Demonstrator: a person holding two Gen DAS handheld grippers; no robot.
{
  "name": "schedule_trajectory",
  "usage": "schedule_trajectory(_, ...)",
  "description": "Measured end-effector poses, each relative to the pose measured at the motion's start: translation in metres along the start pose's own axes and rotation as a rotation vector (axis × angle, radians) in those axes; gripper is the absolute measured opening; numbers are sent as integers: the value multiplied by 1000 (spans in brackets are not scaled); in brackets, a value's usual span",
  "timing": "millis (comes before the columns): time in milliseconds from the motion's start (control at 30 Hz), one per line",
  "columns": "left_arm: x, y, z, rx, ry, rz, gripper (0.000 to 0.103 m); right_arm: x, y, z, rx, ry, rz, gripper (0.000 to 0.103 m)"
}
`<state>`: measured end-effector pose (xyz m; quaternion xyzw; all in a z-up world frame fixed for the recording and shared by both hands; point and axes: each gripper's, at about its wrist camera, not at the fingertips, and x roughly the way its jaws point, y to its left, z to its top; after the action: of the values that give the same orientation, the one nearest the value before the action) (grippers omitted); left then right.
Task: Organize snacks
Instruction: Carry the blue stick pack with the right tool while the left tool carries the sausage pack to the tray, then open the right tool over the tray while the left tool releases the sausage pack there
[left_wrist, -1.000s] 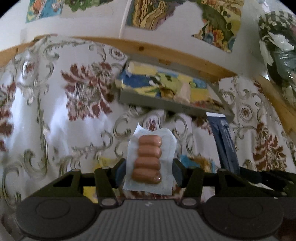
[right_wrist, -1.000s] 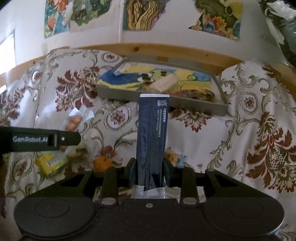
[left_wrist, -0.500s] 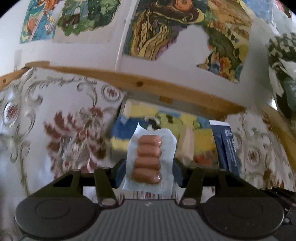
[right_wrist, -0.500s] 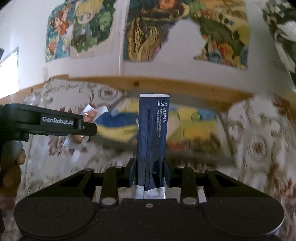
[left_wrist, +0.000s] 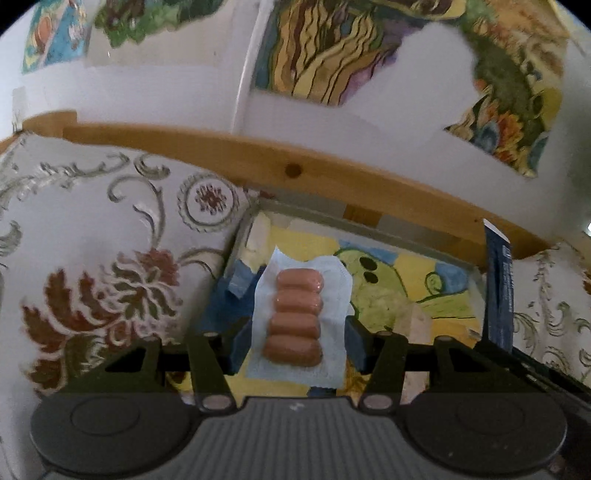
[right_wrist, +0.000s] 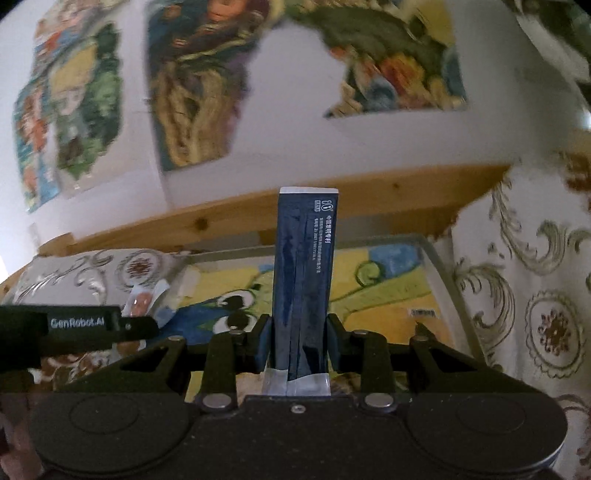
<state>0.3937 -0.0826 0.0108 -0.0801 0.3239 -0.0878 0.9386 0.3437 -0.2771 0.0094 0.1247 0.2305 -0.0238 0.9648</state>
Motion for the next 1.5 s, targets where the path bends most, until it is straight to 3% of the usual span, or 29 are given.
schedule_trajectory(267,32,-11,-8,-2,78,31,58,25,-17,-9,68,87,-16,33)
schedule_trajectory(1000,46,-24,-18,80,144,77,65,36,-19,-19,67,105,-30,38)
schedule_trajectory(1133,43,-23,-18,72,132,82,73,32,-19,-18,58,89,-43,51)
schedule_trajectory(1200,37,-22,-17,63,114,86,82,29,-20,-17,53,75,-47,58)
schedule_trajectory(1333,26,-20,-13,49,84,84,86,18,-17,-13,27,40,-50,69)
schedule_trajectory(1500,4,-15,-7,22,14,98,98,1,-11,-10,-11,-7,-60,79)
